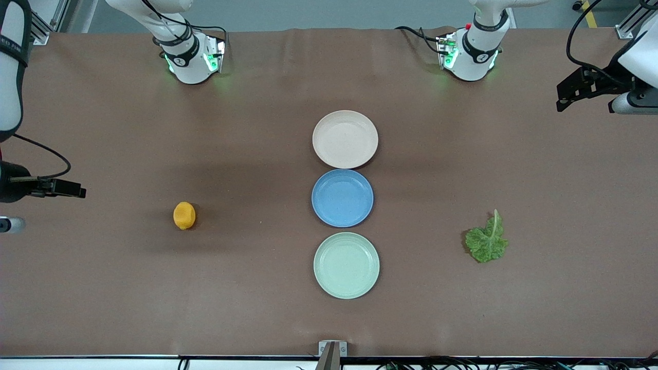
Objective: Pick lemon and lettuce from plates
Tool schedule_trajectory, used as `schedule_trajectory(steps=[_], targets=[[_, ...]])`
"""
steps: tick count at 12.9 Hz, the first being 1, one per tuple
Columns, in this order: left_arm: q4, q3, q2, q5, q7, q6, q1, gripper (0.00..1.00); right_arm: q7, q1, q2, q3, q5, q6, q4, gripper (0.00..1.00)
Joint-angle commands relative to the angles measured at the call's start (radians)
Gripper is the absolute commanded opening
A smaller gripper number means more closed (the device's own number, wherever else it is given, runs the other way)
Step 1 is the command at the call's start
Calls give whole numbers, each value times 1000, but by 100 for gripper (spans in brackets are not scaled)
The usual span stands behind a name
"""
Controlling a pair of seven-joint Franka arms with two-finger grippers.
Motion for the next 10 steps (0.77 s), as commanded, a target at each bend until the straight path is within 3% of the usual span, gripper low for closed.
schedule_trajectory(steps=[1,6,10], targets=[[-17,-3,-21,-10,-15,-6,2,100,2,8,-123,1,7,15,-136,100],[-33,-2,-52,-17,-13,-6,7,100,5,12,-270,-8,2,125,-328,100],[-37,-2,-50,-18,-12,4,4,100,-3,43,-307,-42,-5,115,-338,100]])
